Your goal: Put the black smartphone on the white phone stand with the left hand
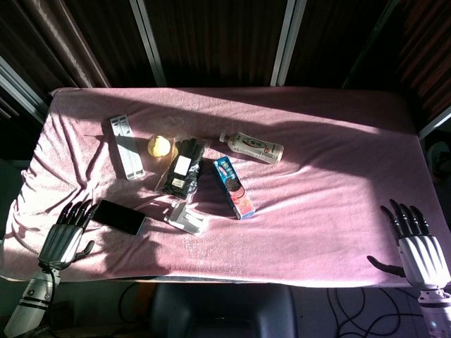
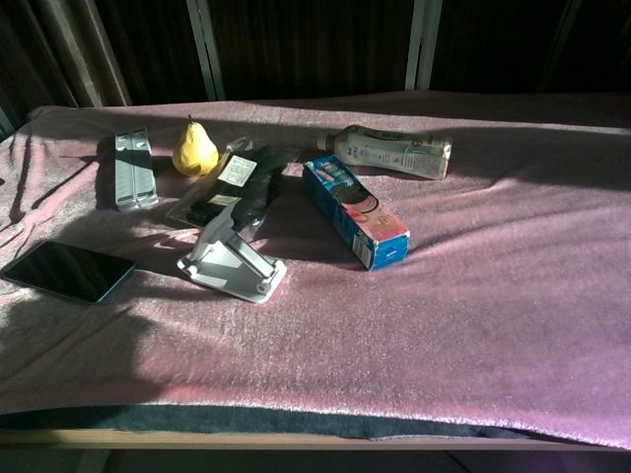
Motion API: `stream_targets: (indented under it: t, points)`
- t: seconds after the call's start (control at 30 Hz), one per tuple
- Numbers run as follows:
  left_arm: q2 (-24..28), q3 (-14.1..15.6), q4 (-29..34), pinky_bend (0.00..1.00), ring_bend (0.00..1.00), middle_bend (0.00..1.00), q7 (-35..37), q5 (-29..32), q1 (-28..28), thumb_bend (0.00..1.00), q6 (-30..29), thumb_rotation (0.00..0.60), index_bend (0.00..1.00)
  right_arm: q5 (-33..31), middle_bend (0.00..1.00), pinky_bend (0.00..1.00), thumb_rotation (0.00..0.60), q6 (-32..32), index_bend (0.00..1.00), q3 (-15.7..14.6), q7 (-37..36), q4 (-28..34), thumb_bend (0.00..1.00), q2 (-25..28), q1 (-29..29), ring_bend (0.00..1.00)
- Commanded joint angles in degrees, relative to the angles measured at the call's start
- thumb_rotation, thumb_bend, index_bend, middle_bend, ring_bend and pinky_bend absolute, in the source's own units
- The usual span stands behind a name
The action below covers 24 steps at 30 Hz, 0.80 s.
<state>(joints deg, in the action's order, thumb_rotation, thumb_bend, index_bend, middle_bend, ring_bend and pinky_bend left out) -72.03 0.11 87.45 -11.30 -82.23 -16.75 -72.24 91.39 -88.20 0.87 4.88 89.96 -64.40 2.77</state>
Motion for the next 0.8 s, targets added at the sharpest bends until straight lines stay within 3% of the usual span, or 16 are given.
stream_targets:
  t: [0.03, 0.2, 0.33, 0.57, 0.8]
  points:
    - [0.3, 0.4, 0.0, 0.00, 0.00, 0.00, 0.9, -0.9, -0.6, 0.34, 1.0, 0.600, 0.00, -0.1, 0.00, 0.00, 0.600, 0.2, 0.00, 0.0, 0.2, 0.1, 0.12, 0.0, 0.0, 0.00]
    - [-0.8, 0.6, -2.8, 0.00, 0.00, 0.00, 4.3, -4.4, -3.8, 0.34, 4.5, 0.600, 0.00, 0.4, 0.00, 0.00, 0.600, 0.1, 0.00, -0.3, -0.1, 0.1, 0.12, 0.3, -0.1, 0.00]
    - [-0.7, 0.0, -3.6, 0.00, 0.00, 0.00, 4.6, -3.7, -7.8, 0.35, 11.2, 0.600, 0.00, 0.3, 0.00, 0.00, 0.600, 0.2, 0.00, -0.3, -0.4, 0.0, 0.12, 0.4, -0.1, 0.00]
    - [-1.4, -2.6, -5.2, 0.00, 0.00, 0.00, -3.1, 5.4, -14.2, 0.35, 23.7, 0.600, 0.00, 0.5, 0.00, 0.00, 0.600, 0.8, 0.00, -0.6, -1.1, 0.1, 0.12, 0.9, -0.1, 0.00]
    - [-2.6, -3.5, -6.4, 0.00, 0.00, 0.00, -10.3, 14.1, -17.9, 0.35, 29.6, 0.600, 0.00, 0.1, 0.00, 0.00, 0.600, 2.0, 0.00, -0.7, 0.0, 0.4, 0.12, 0.8, 0.2, 0.00]
